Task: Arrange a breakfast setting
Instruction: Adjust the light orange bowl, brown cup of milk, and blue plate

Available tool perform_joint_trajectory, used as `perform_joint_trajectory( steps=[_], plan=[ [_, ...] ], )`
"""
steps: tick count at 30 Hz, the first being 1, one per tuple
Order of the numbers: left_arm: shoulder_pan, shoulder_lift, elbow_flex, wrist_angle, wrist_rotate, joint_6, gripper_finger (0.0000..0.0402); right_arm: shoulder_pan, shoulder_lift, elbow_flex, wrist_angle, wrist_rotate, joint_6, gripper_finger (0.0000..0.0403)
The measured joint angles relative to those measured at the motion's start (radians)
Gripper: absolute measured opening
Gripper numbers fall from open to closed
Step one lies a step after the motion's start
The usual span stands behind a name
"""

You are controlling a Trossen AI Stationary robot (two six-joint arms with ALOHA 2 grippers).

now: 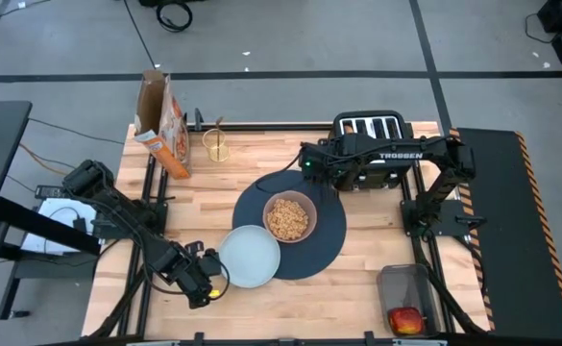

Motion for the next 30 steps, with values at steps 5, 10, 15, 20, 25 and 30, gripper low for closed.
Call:
perform_joint_trajectory(
  steps=[5,10,15,20,25,30],
  plan=[
    [0.0,0.0,0.0,0.0,0.0,0.0,0.0096,0.006,0.0,0.0,-0.002,0.03,-0.014,0.0015],
    [0.0,0.0,0.0,0.0,0.0,0.0,0.0096,-0.005,0.0,0.0,0.001,0.006,-0.014,0.0013],
    [0.0,0.0,0.0,0.001,0.0,-0.001,0.0096,-0.022,0.0,0.0,0.001,-0.001,-0.014,0.0022],
    [0.0,0.0,0.0,0.003,0.001,-0.007,0.0096,-0.028,0.0,0.0,0.003,-0.073,-0.014,0.0021],
    [-0.001,0.0,0.0,0.005,0.001,-0.008,0.0096,-0.028,0.0,0.0,0.012,-0.057,-0.021,0.0033],
    [-0.005,0.0,0.0,0.007,0.011,-0.032,0.0096,-0.028,0.0,0.0,0.009,-0.074,-0.035,0.0044]
  ],
)
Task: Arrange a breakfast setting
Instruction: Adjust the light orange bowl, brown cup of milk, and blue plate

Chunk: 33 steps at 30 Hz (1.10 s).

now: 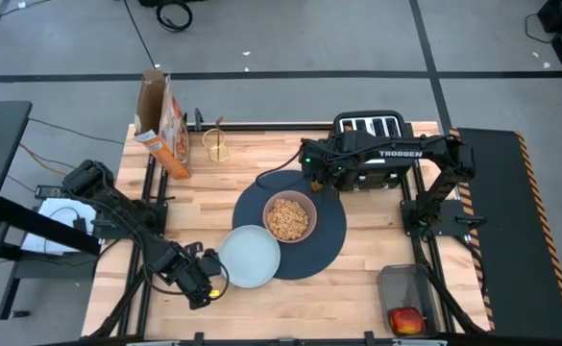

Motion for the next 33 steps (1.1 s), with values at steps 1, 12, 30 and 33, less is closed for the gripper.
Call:
perform_joint_trajectory(
  steps=[1,12,30,33],
  plan=[
    [-0.002,0.0,0.0,0.0,0.0,-0.003,0.0096,0.0,0.0,0.0,0.002,-0.001,-0.001,0.0044],
    [-0.009,0.0,0.0,0.008,0.001,-0.028,0.0096,0.0,0.0,0.0,0.029,0.028,0.003,0.0046],
    [-0.009,0.0,0.0,0.031,0.007,-0.031,0.0096,0.002,0.031,0.0,0.006,0.048,0.004,0.0095],
    [-0.009,0.0,0.0,0.031,0.008,-0.047,0.0096,0.002,0.037,0.0,0.013,0.051,0.006,0.0117]
  ],
)
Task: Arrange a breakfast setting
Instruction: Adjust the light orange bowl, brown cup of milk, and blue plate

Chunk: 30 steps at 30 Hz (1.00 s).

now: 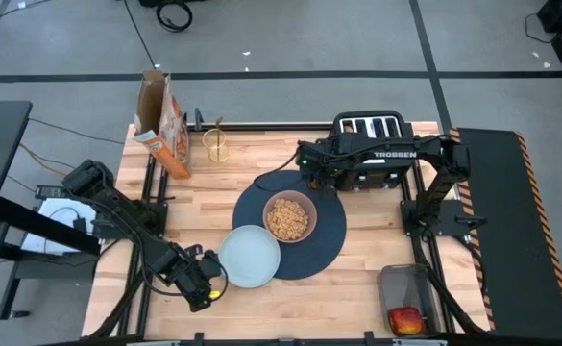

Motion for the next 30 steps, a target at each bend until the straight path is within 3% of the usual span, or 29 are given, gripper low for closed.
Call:
perform_joint_trajectory(
  steps=[15,30],
  plan=[
    [0.001,0.0,0.0,0.003,0.034,-0.002,0.0096,0.029,0.002,0.0,0.003,0.005,0.008,0.0154],
    [0.001,0.0,0.0,0.003,0.034,-0.001,0.0096,0.032,0.001,0.0,0.08,0.026,-0.039,0.0156]
  ],
)
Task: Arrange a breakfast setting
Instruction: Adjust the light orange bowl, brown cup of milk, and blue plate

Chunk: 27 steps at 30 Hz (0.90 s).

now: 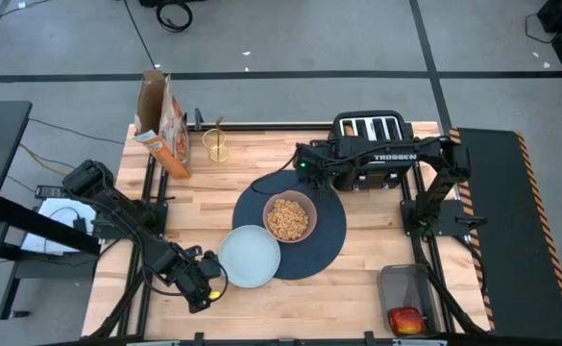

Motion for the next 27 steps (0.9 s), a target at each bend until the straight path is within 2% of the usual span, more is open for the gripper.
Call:
perform_joint_trajectory(
  steps=[17,20,23,27],
  plan=[
    [0.0,0.0,0.0,0.0,0.0,0.002,0.0096,0.01,-0.092,0.0,0.057,0.002,-0.019,0.0156],
    [0.002,0.0,0.0,0.0,-0.013,0.024,0.0096,0.049,-0.138,0.0,0.097,0.01,0.003,0.0156],
    [0.003,0.0,0.0,0.002,-0.074,0.066,0.0096,0.108,-0.172,0.001,0.171,-0.009,0.066,0.0156],
    [0.003,-0.001,0.0,0.003,-0.085,0.11,0.0096,0.216,-0.154,0.002,0.221,-0.053,0.12,0.0164]
  ],
)
